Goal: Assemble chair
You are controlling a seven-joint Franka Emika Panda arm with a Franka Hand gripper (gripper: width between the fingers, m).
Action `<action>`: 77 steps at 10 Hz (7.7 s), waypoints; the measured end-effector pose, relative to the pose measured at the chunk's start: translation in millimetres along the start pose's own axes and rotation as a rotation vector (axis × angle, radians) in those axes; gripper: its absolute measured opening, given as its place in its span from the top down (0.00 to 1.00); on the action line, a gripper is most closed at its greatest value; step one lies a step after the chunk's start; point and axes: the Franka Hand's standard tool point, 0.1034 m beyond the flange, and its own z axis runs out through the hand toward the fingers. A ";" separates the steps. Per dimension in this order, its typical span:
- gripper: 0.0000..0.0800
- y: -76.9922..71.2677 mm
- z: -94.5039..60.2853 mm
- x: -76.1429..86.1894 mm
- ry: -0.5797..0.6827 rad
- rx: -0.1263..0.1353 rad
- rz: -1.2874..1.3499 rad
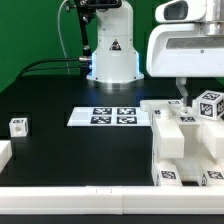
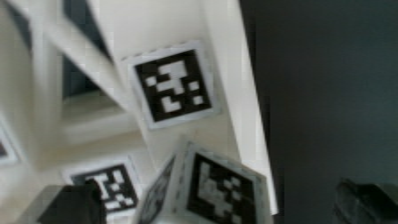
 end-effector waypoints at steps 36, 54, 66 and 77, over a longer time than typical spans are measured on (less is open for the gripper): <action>0.34 7.4 0.1 1.8 -0.061 0.012 0.005; 0.23 -2.9 1.1 -0.3 -0.077 0.017 1.159; 0.51 5.7 4.4 0.7 -0.065 -0.012 0.378; 0.65 -2.1 5.0 1.6 -0.060 0.032 1.278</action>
Offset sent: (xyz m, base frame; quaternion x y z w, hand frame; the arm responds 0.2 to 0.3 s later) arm 0.0099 -0.0067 0.0107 0.0005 -0.0895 -0.3854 0.9184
